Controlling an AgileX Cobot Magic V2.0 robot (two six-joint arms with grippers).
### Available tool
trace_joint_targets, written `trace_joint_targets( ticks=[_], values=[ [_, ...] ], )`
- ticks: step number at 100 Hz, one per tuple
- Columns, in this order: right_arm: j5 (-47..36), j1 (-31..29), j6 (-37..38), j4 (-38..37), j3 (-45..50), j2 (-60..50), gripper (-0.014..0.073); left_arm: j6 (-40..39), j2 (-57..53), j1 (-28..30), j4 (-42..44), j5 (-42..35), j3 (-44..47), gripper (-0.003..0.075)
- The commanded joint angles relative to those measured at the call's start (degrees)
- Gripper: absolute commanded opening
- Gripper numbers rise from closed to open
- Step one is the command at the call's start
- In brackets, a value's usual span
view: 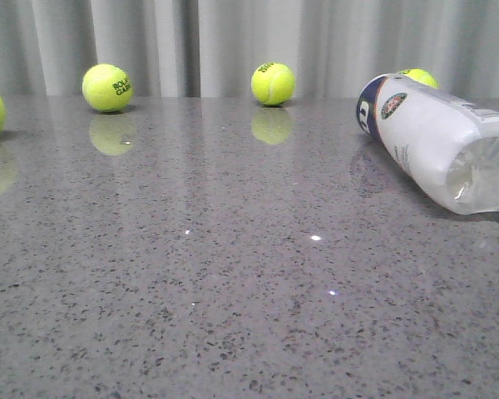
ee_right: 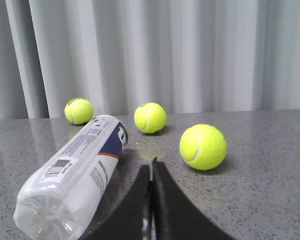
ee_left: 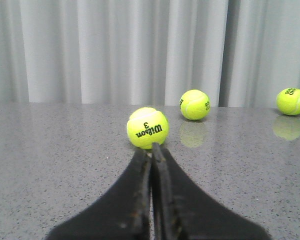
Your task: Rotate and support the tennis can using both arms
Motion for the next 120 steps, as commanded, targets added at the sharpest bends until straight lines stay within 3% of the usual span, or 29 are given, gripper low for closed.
trace_joint_targets(
  ticks=[1, 34, 48, 76, 100, 120],
  values=[
    [-5.6, -0.4, -0.5, 0.0, -1.1, -1.1, -0.0068, -0.5, -2.2, 0.1, -0.4, -4.8, 2.7, -0.0021],
    [-8.0, -0.4, -0.4, 0.0, -1.4, -1.1, -0.0068, -0.5, -2.2, 0.1, -0.4, -4.8, 2.7, -0.0021],
    [-4.8, -0.4, -0.4, 0.0, -5.8, -0.8, -0.0068, -0.5, -2.2, 0.1, -0.4, -4.8, 2.7, -0.0021],
    [18.8, -0.4, -0.4, 0.0, -24.7, 7.8, -0.0068, -0.5, -2.2, 0.1, -0.4, -4.8, 2.7, -0.0021],
    [46.6, -0.4, -0.4, 0.6, -43.7, 22.3, -0.0068, -0.5, -2.2, 0.1, -0.4, -4.8, 2.7, -0.0021],
    [52.0, -0.4, -0.4, 1.6, -53.3, 32.4, -0.0068, -0.5, -2.2, 0.1, -0.4, -4.8, 2.7, -0.0021]
  ],
)
